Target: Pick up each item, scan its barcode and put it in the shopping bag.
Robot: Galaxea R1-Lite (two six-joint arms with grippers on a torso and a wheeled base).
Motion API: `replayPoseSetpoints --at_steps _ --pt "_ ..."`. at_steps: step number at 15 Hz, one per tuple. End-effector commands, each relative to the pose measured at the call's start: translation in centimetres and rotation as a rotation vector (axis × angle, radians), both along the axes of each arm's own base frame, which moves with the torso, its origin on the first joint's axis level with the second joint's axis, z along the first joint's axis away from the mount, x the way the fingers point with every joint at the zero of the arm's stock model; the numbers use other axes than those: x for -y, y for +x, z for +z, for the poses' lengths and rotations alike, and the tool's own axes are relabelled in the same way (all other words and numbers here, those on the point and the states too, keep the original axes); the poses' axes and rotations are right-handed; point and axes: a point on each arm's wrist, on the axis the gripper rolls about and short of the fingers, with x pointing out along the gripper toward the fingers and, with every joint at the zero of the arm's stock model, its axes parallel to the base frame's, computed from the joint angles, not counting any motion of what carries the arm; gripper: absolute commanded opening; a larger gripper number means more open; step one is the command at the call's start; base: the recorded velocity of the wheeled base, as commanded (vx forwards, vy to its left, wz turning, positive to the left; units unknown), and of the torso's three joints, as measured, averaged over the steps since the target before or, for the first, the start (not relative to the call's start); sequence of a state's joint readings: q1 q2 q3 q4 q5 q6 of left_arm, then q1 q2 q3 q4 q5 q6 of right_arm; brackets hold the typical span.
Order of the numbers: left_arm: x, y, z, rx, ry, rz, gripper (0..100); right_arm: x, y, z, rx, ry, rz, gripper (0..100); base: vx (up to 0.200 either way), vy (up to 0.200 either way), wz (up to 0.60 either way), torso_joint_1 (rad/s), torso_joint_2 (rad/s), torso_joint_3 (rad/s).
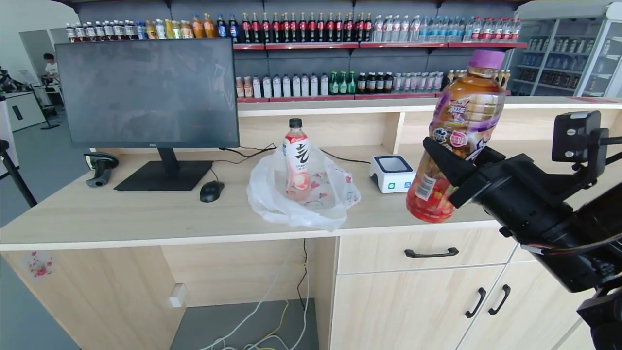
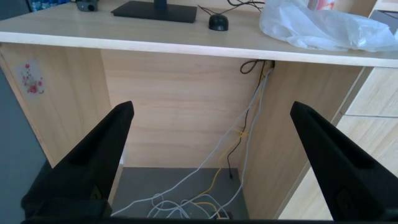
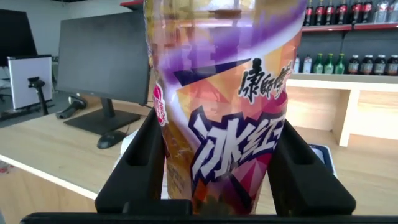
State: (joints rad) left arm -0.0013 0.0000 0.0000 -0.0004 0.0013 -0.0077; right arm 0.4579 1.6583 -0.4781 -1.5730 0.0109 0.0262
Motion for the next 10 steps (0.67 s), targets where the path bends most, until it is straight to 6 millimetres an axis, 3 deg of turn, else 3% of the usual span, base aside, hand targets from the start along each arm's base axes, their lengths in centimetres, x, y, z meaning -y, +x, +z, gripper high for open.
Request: replayPoseSetpoints --at_steps 1,10 --pt "0.00 0.00 0.01 0.001 0.000 0.000 100 0.06 -0.06 0.00 -0.002 0.000 -0.004 0 0.000 0.000 0.00 0.000 0.00 0.000" --pt "0.00 0.00 0.01 0.001 0.000 0.000 100 0.45 -0.86 0.03 -0.003 0.000 -0.004 0 0.000 0.000 0.00 0.000 0.00 0.000"
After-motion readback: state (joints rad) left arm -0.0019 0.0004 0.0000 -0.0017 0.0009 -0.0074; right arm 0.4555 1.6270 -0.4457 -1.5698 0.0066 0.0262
